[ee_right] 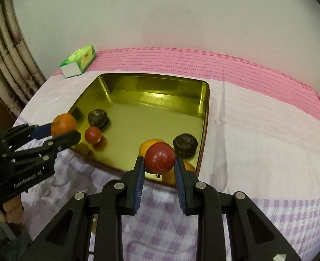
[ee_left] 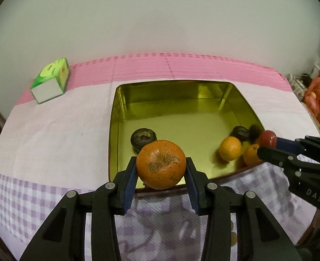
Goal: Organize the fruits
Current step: 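Carry the orange and red tomato over the TOFFEE tin, then lower both fruits into the tin and open both grippers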
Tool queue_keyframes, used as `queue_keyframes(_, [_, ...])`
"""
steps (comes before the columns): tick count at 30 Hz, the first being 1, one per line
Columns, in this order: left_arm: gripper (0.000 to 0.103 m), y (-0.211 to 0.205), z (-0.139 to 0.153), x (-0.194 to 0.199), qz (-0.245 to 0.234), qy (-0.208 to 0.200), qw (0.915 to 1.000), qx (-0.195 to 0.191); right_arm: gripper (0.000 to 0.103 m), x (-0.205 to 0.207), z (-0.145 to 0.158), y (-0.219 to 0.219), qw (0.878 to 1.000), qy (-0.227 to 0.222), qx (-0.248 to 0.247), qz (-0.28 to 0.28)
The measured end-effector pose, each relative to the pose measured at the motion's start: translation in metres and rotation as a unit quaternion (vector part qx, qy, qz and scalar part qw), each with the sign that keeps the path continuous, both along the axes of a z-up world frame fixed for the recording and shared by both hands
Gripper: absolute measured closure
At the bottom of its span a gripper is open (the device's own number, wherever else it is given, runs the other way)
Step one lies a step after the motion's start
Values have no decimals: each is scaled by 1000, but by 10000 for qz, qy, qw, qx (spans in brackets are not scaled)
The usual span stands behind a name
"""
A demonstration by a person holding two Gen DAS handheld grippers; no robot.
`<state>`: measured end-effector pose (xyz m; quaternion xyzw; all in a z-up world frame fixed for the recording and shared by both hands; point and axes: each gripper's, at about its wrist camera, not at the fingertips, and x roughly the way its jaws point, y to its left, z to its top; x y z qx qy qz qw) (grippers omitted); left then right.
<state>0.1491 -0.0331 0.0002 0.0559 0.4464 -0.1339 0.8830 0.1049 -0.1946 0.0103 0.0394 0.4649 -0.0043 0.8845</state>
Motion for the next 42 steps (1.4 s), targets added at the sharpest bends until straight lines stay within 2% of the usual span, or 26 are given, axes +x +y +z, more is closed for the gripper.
queue_keyframes(13, [60, 1, -20, 18, 85, 202, 9996, 177, 78, 33, -21, -8, 9996, 256, -133, -31])
queue_keyframes(34, [59, 4, -26, 25, 251, 344, 9989, 193, 76, 35, -22, -11, 9994, 310, -98, -84])
queue_keyframes(42, [47, 1, -22, 22, 229, 266, 9991, 257, 74, 36, -19, -8, 9996, 271, -105, -68])
